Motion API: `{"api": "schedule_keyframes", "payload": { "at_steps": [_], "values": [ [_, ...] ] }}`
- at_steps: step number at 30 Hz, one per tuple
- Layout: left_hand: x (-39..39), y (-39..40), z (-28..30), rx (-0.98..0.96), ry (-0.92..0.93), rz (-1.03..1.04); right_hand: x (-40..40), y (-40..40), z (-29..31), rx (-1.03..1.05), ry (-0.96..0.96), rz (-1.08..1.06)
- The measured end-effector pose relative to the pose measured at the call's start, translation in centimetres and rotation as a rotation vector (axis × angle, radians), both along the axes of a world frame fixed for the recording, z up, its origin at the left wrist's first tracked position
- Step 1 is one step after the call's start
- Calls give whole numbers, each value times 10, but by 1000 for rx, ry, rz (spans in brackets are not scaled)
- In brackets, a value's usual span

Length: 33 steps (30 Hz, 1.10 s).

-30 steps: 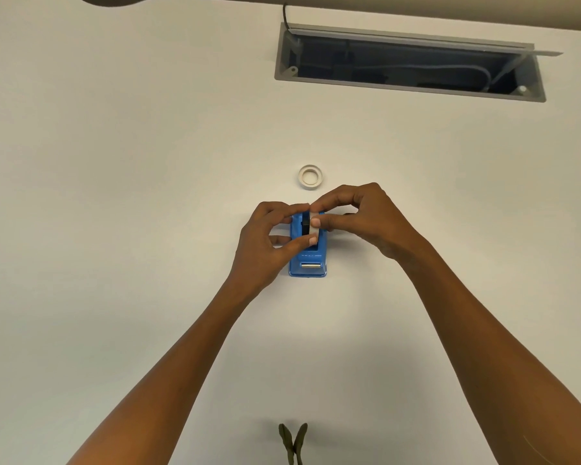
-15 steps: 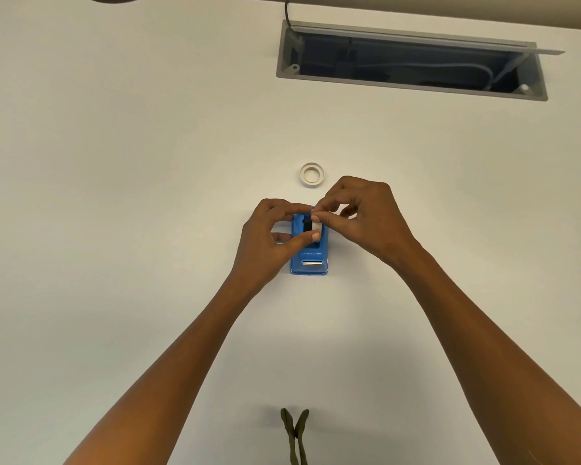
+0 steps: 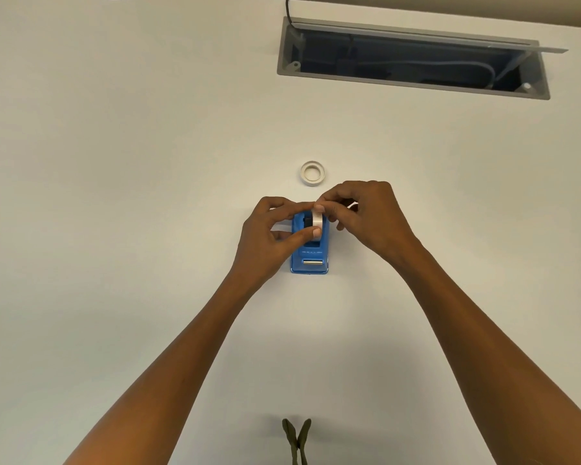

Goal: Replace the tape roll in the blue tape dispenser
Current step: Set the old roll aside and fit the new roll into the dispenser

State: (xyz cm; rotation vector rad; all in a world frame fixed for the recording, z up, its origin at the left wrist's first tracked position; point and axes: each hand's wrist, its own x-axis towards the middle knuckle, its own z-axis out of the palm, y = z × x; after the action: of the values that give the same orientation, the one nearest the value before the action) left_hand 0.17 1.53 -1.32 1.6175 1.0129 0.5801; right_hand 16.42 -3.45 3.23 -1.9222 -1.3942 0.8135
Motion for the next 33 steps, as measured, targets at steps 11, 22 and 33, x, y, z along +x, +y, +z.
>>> {"api": "schedule_keyframes", "payload": {
  "at_steps": [11, 22, 33],
  "values": [
    [0, 2, 1, -3, 25, -6, 4, 7, 16, -99, -72, 98],
    [1, 4, 1, -4, 46, -7, 1, 11, 11, -105, -170, 219],
    [1, 5, 1, 6, 88, -9, 6, 7, 9, -112, 1, 55]
  ]
}}
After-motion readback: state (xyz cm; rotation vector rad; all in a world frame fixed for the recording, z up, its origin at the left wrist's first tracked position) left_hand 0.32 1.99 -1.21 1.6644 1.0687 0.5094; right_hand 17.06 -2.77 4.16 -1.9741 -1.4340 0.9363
